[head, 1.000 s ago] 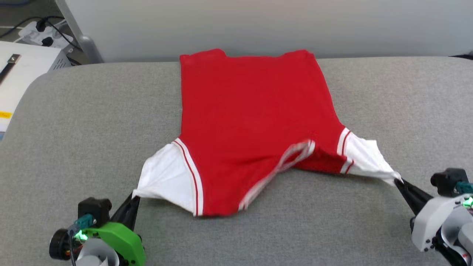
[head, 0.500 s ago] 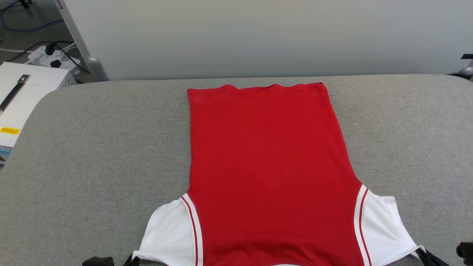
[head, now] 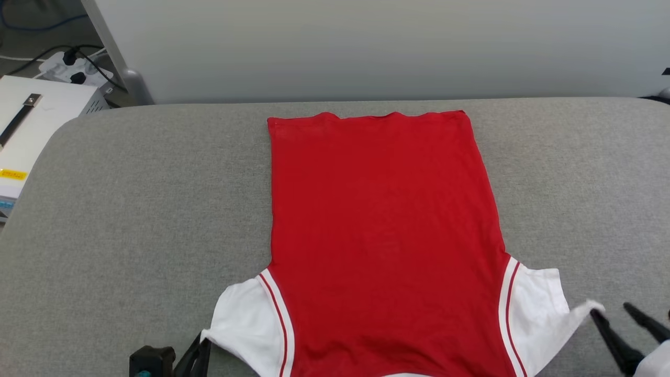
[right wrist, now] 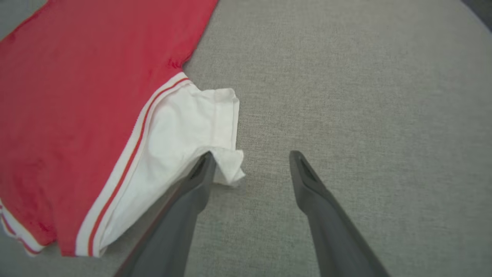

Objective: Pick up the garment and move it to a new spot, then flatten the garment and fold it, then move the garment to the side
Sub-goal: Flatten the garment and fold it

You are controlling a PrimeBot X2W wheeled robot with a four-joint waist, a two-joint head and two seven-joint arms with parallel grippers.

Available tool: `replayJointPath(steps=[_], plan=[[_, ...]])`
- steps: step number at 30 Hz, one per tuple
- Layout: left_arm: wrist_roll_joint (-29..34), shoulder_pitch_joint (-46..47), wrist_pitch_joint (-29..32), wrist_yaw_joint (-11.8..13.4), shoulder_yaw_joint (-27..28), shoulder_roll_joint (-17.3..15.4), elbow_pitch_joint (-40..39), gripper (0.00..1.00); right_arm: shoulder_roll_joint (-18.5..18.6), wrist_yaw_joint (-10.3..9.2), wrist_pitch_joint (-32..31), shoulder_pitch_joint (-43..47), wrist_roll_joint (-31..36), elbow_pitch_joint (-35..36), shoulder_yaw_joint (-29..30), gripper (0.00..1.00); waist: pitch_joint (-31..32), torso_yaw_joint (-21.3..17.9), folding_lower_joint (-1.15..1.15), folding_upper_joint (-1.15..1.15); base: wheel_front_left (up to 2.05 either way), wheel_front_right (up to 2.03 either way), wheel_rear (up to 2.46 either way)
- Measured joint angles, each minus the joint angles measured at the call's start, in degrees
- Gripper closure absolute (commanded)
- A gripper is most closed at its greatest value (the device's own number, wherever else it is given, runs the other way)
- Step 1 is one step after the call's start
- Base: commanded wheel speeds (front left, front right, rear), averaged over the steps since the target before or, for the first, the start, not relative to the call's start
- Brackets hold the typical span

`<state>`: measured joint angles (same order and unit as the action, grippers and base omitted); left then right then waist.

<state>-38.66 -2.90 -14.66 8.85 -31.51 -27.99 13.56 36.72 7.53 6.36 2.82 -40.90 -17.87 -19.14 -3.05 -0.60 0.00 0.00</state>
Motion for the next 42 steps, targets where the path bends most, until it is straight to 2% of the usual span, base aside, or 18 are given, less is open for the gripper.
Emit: replayJointPath(steps=[5,8,11,15,20,25,28,34,42], plan=[[2.4,1.6,0.0,0.5,2.0,0.9,-3.6,1.00,1.0,0.00,-1.5,-3.4,3.2,8.6,9.8,0.00,-2.0,0.5,0.00,0.00,0.00,0.00,0.00],[4.7,3.1,0.0,0.7,2.9,1.4,-5.9,1.00,0.7,0.00,-4.1,-9.8,5.9,12.9,15.1,0.00,-4.0,1.0,0.00,0.00,0.00,0.00,0.00],[5.8,4.9,0.0,0.7,3.6,2.2,-8.0,1.00,-0.1,0.00,-8.5,-17.6,7.4,15.3,17.5,0.00,-6.4,1.7,0.00,0.00,0.00,0.00,0.00],[8.3,7.2,0.0,0.7,4.1,3.3,-9.9,1.00,-0.2,0.00,-16.8,-28.8,7.7,15.5,17.1,0.00,-9.8,2.9,0.00,0.00,0.00,0.00,0.00],[10.4,9.6,0.0,0.3,4.4,5.1,-11.7,1.00,-0.1,0.00,-30.5,-44.5,6.7,9.1,12.7,0.00,-14.6,4.8,0.01,0.00,0.00,0.00,0.00],[12.8,12.0,0.0,-0.8,4.6,7.6,-13.0,1.00,-0.8,0.00,-49.2,-58.0,4.8,-0.8,7.5,0.00,-19.3,7.0,0.01,0.00,0.00,0.00,0.00],[14.2,13.3,0.0,-1.7,4.6,9.2,-13.5,1.00,-1.7,0.00,-58.2,-63.4,4.5,-5.4,5.6,0.00,-22.0,8.3,0.01,0.00,0.00,0.00,0.00],[16.1,15.4,0.0,-3.4,5.3,11.8,-14.0,1.00,-3.8,0.00,-64.7,-71.4,9.0,-12.2,4.5,0.00,-27.0,11.0,0.01,0.00,0.00,0.00,0.00],[19.2,17.1,0.0,-5.7,6.4,14.0,-14.3,1.00,-7.0,0.00,-63.3,-74.6,14.3,-18.8,6.0,0.00,-32.3,14.1,0.02,0.00,0.00,0.00,0.00]])
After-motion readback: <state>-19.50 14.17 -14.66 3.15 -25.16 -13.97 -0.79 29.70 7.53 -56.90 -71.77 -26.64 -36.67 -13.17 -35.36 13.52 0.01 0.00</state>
